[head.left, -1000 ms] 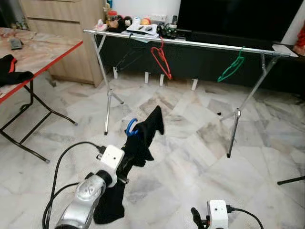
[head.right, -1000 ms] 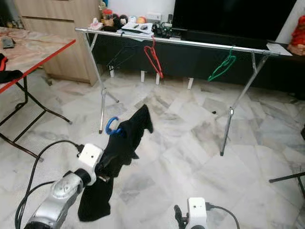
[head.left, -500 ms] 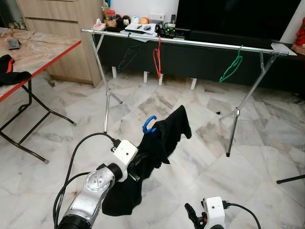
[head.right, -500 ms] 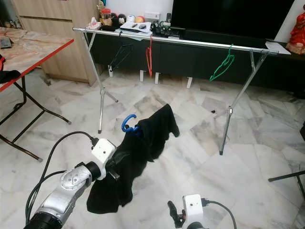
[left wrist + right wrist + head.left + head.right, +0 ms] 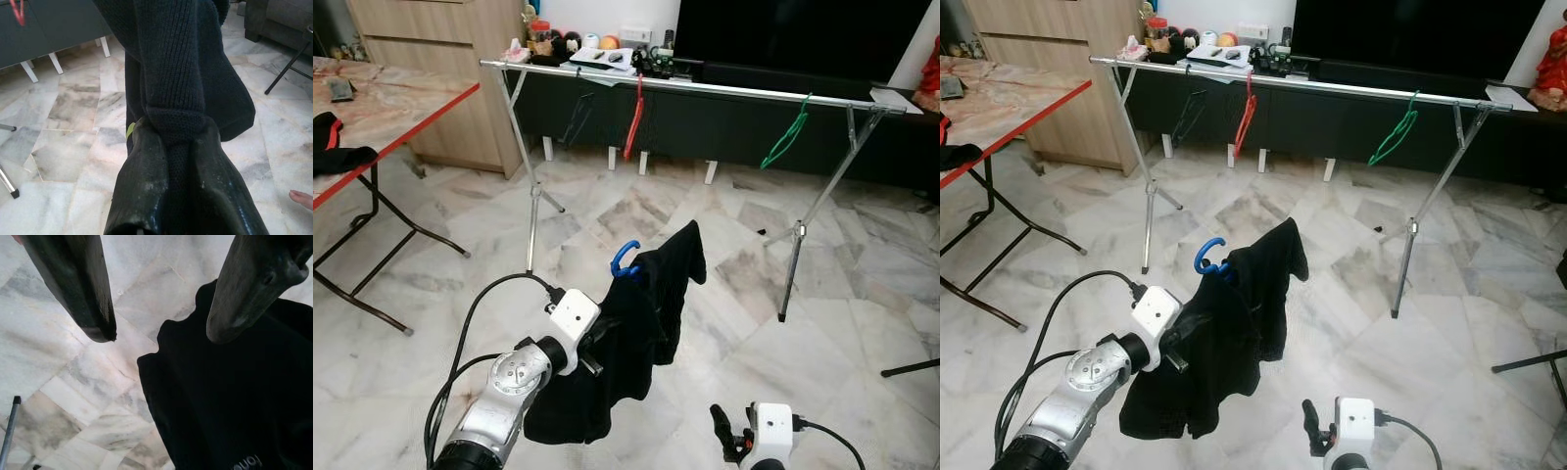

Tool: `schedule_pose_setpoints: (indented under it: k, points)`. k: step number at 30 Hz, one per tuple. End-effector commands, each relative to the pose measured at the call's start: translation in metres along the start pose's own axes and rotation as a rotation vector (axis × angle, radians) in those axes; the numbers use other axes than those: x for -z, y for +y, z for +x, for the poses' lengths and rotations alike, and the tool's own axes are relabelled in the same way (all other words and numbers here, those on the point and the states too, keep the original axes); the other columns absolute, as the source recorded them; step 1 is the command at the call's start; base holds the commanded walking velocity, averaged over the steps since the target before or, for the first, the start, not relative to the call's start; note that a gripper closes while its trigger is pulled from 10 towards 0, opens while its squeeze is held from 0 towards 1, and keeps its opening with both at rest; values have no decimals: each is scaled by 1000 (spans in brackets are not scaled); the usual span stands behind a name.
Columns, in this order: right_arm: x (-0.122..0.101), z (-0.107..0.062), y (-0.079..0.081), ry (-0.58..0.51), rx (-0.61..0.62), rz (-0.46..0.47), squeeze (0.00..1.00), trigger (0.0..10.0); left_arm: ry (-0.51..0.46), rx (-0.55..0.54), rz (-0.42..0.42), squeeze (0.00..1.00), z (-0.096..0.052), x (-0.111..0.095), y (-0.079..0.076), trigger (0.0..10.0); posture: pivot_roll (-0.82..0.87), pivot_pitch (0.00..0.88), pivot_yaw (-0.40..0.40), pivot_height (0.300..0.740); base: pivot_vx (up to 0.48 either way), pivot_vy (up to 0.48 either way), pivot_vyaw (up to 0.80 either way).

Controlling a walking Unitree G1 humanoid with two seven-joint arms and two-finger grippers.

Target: Hang hanger

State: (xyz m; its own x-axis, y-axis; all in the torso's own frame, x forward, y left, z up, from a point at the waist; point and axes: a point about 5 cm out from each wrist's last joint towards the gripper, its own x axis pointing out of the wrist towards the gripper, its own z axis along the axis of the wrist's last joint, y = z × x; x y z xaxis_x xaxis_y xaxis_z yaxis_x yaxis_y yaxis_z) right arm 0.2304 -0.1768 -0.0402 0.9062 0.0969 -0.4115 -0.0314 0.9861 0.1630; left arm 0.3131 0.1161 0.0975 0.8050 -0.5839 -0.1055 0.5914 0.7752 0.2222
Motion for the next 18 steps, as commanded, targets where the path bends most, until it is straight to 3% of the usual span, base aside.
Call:
schedule_pose_setpoints:
  k: [1, 3, 4, 6, 8, 12, 15, 16, 18]
  points:
    - [-57, 25, -4, -180, -9, -1, 0, 10000, -32, 22, 30, 0, 4, -8, -1, 10000, 75, 63, -66, 740, 0, 0, 0]
    - [-140, 45, -1, -406, -48, -25, 0, 10000, -33, 21, 30, 0, 4, -8, -2, 10000, 74, 61, -68, 740, 0, 0, 0]
    - [-163, 47, 1, -472, -60, -36, 0, 10000, -33, 22, 29, 0, 4, -8, -2, 10000, 74, 59, -69, 740, 0, 0, 0]
    - [-169, 45, -2, -515, -5, -57, 0, 10000, -34, 22, 30, 0, 4, -8, -3, 10000, 76, 57, -71, 740, 0, 0, 0]
    - [-173, 41, -16, -551, 127, -35, 0, 10000, -35, 23, 30, 0, 4, -8, -4, 10000, 76, 54, -71, 740, 0, 0, 0]
    - [-172, 41, -21, -538, 141, -9, 0, 10000, -33, 22, 30, 0, 4, -7, -4, 10000, 75, 49, -71, 740, 0, 0, 0]
    - [-165, 43, -18, -474, 44, -12, 0, 10000, -32, 20, 30, 0, 3, -6, -4, 10000, 73, 44, -73, 740, 0, 0, 0]
    - [-158, 45, -10, -417, -54, -59, 0, 10000, -30, 18, 33, 0, 2, -5, -4, 10000, 75, 42, -73, 740, 0, 0, 0]
    - [-153, 45, -5, -385, -114, -87, 0, 10000, -29, 18, 33, 0, 2, -5, -3, 10000, 75, 40, -73, 740, 0, 0, 0]
